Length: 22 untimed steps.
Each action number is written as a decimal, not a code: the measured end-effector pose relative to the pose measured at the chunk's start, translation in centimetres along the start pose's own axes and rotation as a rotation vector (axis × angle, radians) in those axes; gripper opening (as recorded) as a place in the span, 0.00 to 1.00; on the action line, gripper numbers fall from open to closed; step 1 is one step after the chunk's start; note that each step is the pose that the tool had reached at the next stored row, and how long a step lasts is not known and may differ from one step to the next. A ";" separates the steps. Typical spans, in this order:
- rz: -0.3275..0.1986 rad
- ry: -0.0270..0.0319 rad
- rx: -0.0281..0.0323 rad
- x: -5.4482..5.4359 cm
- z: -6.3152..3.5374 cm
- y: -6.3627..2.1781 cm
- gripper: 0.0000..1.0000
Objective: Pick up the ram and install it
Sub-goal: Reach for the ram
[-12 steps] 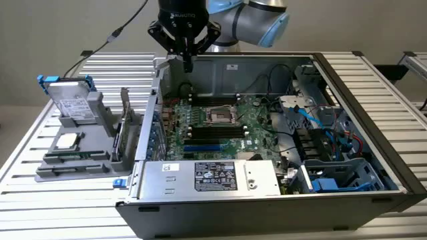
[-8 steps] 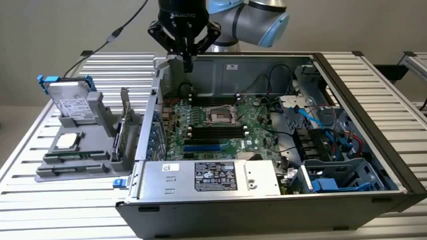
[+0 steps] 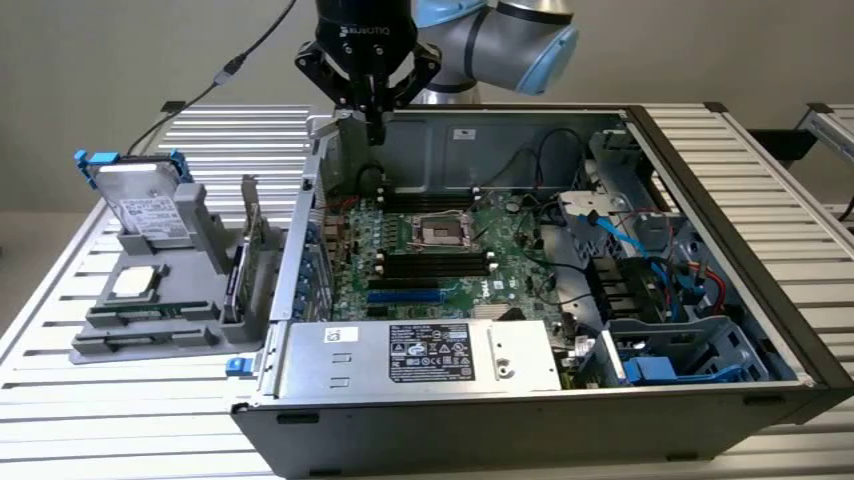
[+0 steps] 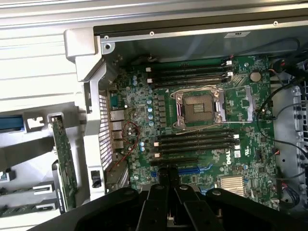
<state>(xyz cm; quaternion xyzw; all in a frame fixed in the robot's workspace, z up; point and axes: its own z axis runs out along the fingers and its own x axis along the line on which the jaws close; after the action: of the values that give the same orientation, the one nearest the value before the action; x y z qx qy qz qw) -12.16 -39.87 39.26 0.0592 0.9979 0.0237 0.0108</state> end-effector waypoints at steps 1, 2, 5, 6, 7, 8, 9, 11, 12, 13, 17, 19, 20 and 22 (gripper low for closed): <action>0.000 0.0006 0.0002 0.1 -0.01 -0.01 0.10; 0.000 0.0010 0.0001 0.1 -0.01 -0.02 0.10; 0.001 0.0034 0.0004 0.5 -0.01 -0.07 0.10; 0.001 0.0042 0.0005 0.7 -0.02 -0.09 0.10; 0.001 0.0054 0.0007 0.9 -0.02 -0.11 0.10; 0.001 0.0066 0.0007 1.1 -0.02 -0.13 0.10; 0.001 0.0079 0.0009 1.3 -0.03 -0.16 0.10; 0.001 0.0101 0.0011 1.9 -0.04 -0.22 0.10; 0.001 0.0111 0.0012 2.1 -0.05 -0.25 0.10; 0.001 0.0114 0.0013 2.5 -0.06 -0.30 0.10; 0.000 0.0115 0.0013 4.1 -0.10 -0.46 0.10; -0.001 0.0115 0.0013 5.0 -0.12 -0.54 0.10; -0.001 0.0115 0.0013 5.4 -0.13 -0.58 0.10; -0.002 0.0115 0.0012 6.2 -0.15 -0.67 0.10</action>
<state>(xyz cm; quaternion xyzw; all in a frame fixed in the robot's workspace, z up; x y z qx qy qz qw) -18.44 -39.81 39.26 0.0580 0.9980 0.0234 0.0051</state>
